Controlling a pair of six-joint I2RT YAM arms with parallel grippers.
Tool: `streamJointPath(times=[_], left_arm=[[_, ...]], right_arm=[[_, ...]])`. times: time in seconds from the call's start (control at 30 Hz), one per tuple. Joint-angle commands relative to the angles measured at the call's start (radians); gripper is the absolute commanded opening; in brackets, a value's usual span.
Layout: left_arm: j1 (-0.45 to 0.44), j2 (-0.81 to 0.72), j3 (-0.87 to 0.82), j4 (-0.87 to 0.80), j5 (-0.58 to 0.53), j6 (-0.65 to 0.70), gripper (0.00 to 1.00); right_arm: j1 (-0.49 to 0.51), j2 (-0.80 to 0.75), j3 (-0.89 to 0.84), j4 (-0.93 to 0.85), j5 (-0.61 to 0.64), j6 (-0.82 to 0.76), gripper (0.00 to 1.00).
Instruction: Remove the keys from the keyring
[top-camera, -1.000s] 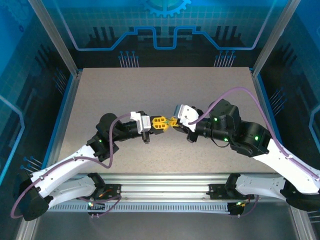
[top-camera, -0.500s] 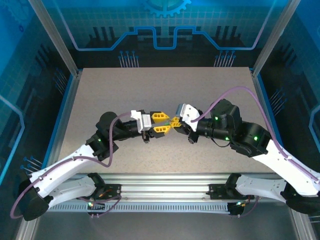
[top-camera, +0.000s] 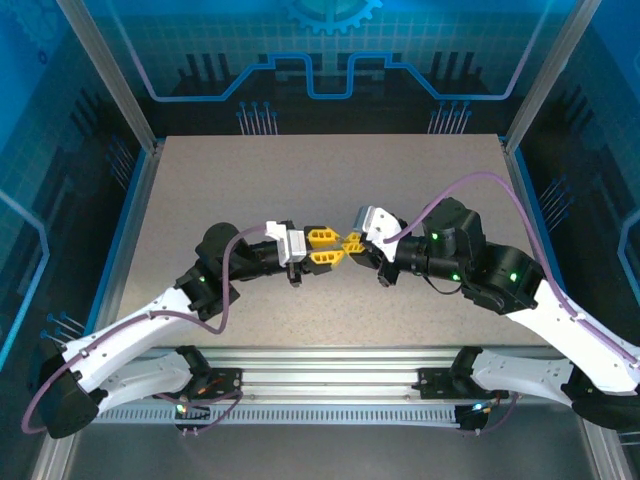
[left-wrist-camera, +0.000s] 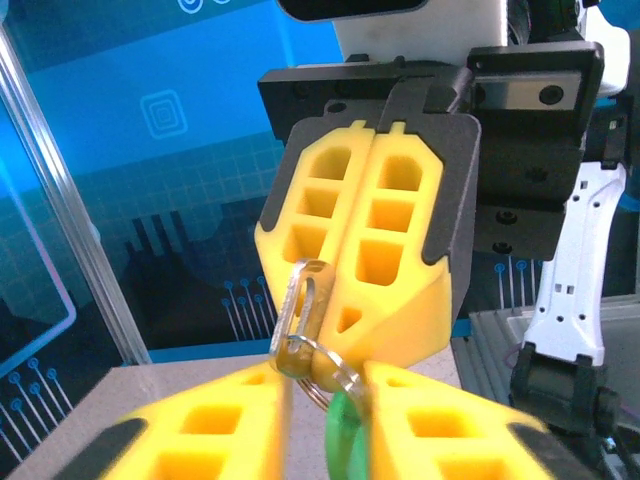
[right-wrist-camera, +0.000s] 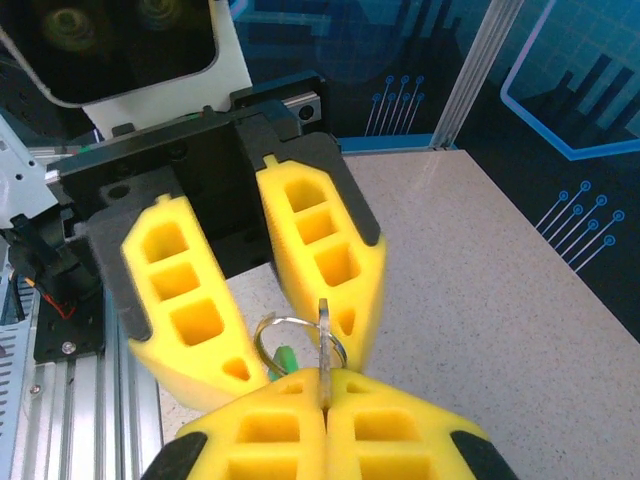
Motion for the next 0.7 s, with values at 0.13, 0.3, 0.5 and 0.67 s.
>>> streamJointPath(times=[0.13, 0.3, 0.5, 0.67], left_arm=[[-0.015, 0.031, 0.011, 0.058, 0.003, -0.014, 0.34], [-0.015, 0.032, 0.007, 0.096, -0.008, -0.026, 0.26], [-0.015, 0.034, 0.019, 0.077, -0.002, -0.016, 0.04], [-0.015, 0.029, 0.018, 0.065, -0.006, -0.014, 0.0]], right_arm=[[-0.004, -0.014, 0.02, 0.037, -0.027, 0.028, 0.0], [-0.004, -0.012, 0.019, 0.03, -0.028, 0.028, 0.0], [-0.007, -0.019, 0.013, 0.046, -0.029, 0.031, 0.0], [-0.022, -0.036, -0.005, 0.069, -0.037, 0.044, 0.0]])
